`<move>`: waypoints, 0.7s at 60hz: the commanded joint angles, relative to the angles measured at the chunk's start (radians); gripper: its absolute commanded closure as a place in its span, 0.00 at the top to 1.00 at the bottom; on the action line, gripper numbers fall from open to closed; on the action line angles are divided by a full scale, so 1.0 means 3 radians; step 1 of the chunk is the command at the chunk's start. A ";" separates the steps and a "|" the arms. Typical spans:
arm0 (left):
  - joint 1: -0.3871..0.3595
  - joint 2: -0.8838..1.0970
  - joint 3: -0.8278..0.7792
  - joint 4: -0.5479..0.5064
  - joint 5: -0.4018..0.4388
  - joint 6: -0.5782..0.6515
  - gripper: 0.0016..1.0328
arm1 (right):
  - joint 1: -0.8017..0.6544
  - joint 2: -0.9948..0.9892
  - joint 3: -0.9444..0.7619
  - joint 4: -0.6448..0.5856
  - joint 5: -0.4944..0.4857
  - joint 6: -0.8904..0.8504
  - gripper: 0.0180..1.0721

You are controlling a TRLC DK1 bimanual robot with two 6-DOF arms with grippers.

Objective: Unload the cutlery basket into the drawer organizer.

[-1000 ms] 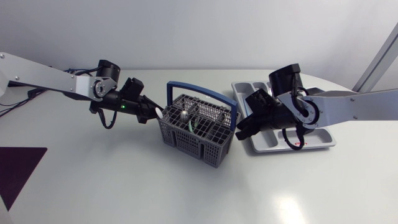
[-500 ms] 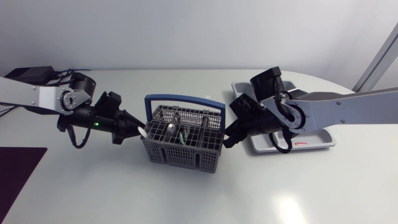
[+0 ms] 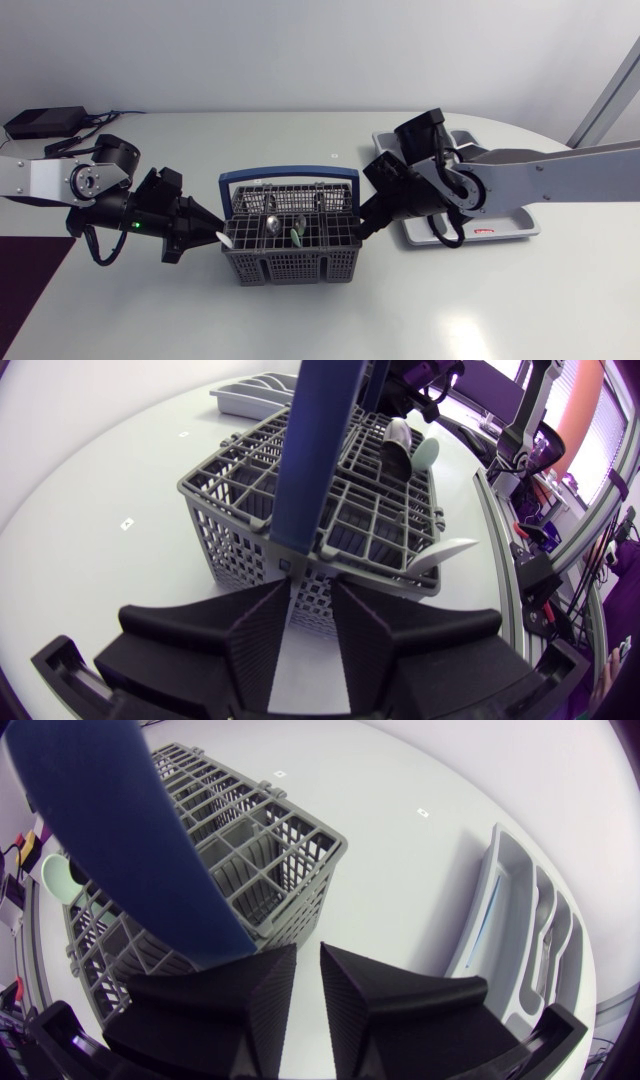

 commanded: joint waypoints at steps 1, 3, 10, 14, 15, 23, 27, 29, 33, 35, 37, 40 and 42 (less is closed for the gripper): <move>-0.0086 0.0070 0.0124 0.0002 0.0157 0.0056 0.31 | 0.0123 0.0024 0.0142 -0.0014 -0.0046 0.0082 0.23; -0.0096 0.0106 0.0170 0.0002 0.0157 0.0025 0.31 | 0.0128 0.0039 0.0157 -0.0014 -0.0035 0.0082 0.23; -0.0147 0.0223 0.0293 0.0007 0.0152 -0.0036 0.31 | 0.0128 0.0111 0.0254 -0.0014 -0.0005 0.0082 0.23; -0.0158 0.0274 0.0359 0.0012 0.0152 -0.0067 0.31 | 0.0123 0.0162 0.0316 -0.0024 0.0021 0.0082 0.23; -0.0158 0.0285 0.0380 0.0017 0.0152 -0.0087 0.31 | 0.0123 0.0172 0.0331 -0.0029 0.0021 0.0082 0.23; -0.0198 0.0305 0.0446 0.0084 0.0142 -0.0200 0.31 | 0.0113 0.0213 0.0377 -0.0040 0.0021 0.0077 0.23; -0.0193 0.0310 0.0461 0.0104 0.0142 -0.0230 0.31 | 0.0123 0.0218 0.0357 -0.0035 0.0021 0.0082 0.23; -0.0193 0.0320 0.0467 0.0104 0.0136 -0.0230 0.31 | 0.0123 0.0218 0.0346 -0.0035 0.0021 0.0082 0.23; -0.0188 0.0320 0.0451 0.0104 0.0136 -0.0230 0.31 | 0.0118 0.0208 0.0316 -0.0035 0.0021 0.0082 0.24; -0.0178 0.0320 0.0431 0.0104 0.0136 -0.0220 0.31 | 0.0102 0.0198 0.0290 -0.0035 0.0026 0.0077 0.25; -0.0163 0.0320 0.0415 0.0104 0.0136 -0.0210 0.31 | 0.0092 0.0183 0.0264 -0.0035 0.0046 0.0072 0.28; -0.0117 0.0320 0.0400 0.0104 0.0136 -0.0194 0.36 | 0.0077 0.0162 0.0218 -0.0035 0.0087 0.0061 0.42; -0.0055 0.0315 0.0390 0.0104 0.0131 -0.0169 0.44 | 0.0056 0.0116 0.0167 -0.0035 0.0118 0.0041 0.62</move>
